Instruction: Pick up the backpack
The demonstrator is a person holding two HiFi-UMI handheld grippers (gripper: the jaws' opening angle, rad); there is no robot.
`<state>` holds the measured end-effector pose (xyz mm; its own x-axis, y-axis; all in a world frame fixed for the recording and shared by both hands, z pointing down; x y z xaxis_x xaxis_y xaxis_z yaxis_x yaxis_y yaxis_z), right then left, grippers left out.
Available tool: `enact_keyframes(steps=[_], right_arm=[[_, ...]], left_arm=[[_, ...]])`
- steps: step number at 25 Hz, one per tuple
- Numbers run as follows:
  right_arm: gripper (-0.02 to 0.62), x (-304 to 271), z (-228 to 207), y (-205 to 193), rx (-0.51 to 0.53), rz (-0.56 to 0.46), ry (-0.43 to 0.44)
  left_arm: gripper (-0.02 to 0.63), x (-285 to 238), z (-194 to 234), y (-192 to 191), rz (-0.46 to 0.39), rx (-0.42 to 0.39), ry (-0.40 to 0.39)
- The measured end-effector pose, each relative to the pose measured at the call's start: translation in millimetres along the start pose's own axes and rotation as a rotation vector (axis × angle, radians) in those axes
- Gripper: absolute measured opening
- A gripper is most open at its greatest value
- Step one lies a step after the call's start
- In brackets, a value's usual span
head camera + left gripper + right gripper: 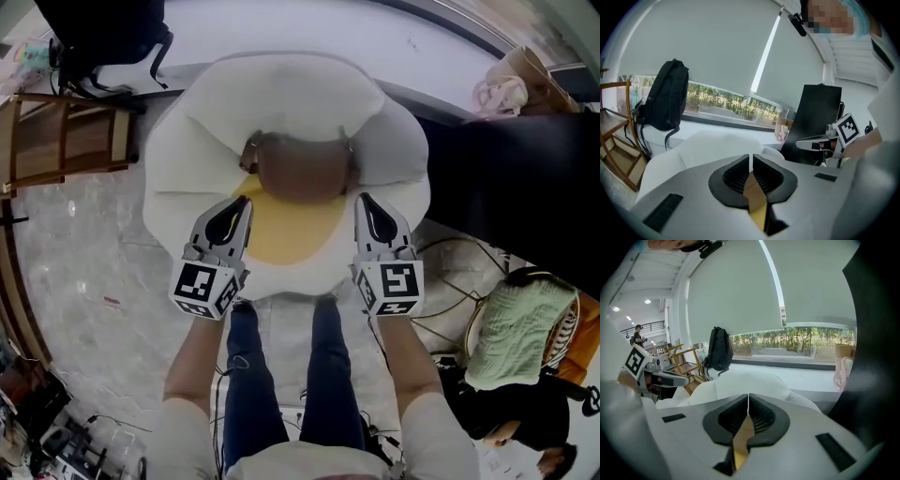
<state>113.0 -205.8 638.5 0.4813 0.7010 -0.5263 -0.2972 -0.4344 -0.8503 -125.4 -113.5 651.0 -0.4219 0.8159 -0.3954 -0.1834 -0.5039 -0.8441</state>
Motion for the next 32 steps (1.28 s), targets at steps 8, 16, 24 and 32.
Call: enact_keyframes(steps=[8, 16, 24, 32], right_arm=[[0.030, -35, -4, -34, 0.010, 0.039, -0.001], [0.031, -61, -8, -52, 0.011, 0.056, -0.003], [0.029, -85, -5, -66, 0.050, 0.075, 0.016], [0.029, -105, -9, -81, 0.052, 0.083, 0.020]], left_arm=[[0.051, -20, 23, -35, 0.029, 0.031, 0.013], [0.051, -42, 35, -43, 0.029, 0.021, 0.001], [0.051, -65, 47, -56, 0.054, 0.031, -0.017], [0.051, -84, 60, -77, 0.084, 0.047, -0.004]])
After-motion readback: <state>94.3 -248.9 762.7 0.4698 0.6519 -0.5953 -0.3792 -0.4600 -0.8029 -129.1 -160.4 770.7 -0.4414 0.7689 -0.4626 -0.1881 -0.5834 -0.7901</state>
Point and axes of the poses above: the fingertips, and each gripper's own axes: x backward along the fingers, z to its left, y out of its top, the point moved 7 cm from there along x, backward along the fingers, and after that the axes turned 9 degrees about -y, right-handed, at the moved point
